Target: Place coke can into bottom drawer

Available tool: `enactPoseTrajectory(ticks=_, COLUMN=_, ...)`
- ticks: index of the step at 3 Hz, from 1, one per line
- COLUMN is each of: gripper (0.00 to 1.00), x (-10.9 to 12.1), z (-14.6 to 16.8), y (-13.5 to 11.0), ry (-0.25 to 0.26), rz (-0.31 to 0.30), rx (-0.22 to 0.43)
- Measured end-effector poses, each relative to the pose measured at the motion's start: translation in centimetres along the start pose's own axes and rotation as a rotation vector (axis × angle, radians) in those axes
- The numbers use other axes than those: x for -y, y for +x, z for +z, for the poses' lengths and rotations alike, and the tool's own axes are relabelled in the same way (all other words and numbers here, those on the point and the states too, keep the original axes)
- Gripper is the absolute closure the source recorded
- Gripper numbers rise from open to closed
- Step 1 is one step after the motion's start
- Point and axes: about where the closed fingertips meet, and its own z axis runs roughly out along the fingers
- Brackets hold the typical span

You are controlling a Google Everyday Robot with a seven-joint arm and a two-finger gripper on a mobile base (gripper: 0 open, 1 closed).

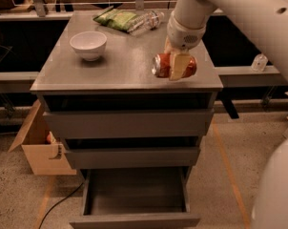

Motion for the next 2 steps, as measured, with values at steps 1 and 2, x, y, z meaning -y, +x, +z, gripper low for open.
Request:
enactPoseTrajectory(ticks=1, gripper=1.00, x=-5.08, z=-1.63, y=-1.07, ry=-0.063, rz=-0.025, rx=0.053)
enactPoseTrajectory(ticks=2, gripper=1.00, x=-5.48, z=-0.92, y=-1.05, ry=-0.071, rz=-0.021, rx=0.054)
